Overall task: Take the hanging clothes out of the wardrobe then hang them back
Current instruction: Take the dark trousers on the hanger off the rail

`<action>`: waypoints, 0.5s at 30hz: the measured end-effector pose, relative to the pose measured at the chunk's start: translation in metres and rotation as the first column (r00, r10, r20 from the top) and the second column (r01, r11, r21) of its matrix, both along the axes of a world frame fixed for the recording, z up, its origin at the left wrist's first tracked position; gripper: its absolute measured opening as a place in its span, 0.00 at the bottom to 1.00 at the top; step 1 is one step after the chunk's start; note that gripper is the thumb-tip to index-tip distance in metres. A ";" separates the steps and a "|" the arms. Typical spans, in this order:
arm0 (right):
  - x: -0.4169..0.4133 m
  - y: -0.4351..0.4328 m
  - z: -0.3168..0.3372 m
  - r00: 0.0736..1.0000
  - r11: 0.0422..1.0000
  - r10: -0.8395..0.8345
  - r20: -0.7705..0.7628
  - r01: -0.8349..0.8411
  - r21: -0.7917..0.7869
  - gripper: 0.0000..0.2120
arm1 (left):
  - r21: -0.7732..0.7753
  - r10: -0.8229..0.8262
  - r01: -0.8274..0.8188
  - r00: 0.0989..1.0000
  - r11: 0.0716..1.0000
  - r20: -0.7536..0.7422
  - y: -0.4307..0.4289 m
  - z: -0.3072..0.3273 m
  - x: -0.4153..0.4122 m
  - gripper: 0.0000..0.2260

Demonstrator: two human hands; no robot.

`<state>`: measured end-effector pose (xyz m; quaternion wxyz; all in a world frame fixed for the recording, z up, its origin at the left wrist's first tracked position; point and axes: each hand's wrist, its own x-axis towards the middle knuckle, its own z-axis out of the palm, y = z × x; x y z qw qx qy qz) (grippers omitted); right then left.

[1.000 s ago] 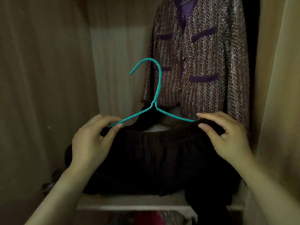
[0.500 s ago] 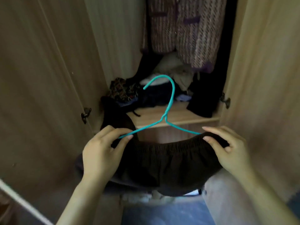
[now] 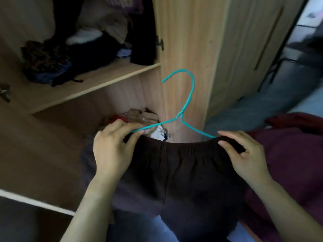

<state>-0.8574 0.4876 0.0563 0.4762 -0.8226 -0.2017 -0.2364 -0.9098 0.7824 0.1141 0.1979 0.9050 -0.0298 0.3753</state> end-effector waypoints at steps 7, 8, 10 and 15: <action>-0.051 -0.120 -0.002 0.937 0.933 -0.349 -0.019 0.345 -0.103 0.09 | -0.232 -0.371 0.344 0.925 0.910 -0.083 -0.115 -0.034 0.050 0.09; -0.056 -0.139 -0.001 0.915 0.909 -0.404 -0.021 0.398 -0.123 0.10 | -0.235 -0.408 0.380 0.909 0.895 -0.084 -0.137 -0.034 0.058 0.09; -0.067 -0.175 0.002 0.868 0.863 -0.495 -0.028 0.488 -0.129 0.12 | -0.219 -0.484 0.459 0.872 0.861 -0.079 -0.181 -0.030 0.076 0.08; -0.079 -0.268 0.016 0.747 0.743 -0.664 0.021 0.663 -0.086 0.13 | -0.205 -0.652 0.629 0.755 0.750 -0.069 -0.299 -0.019 0.124 0.08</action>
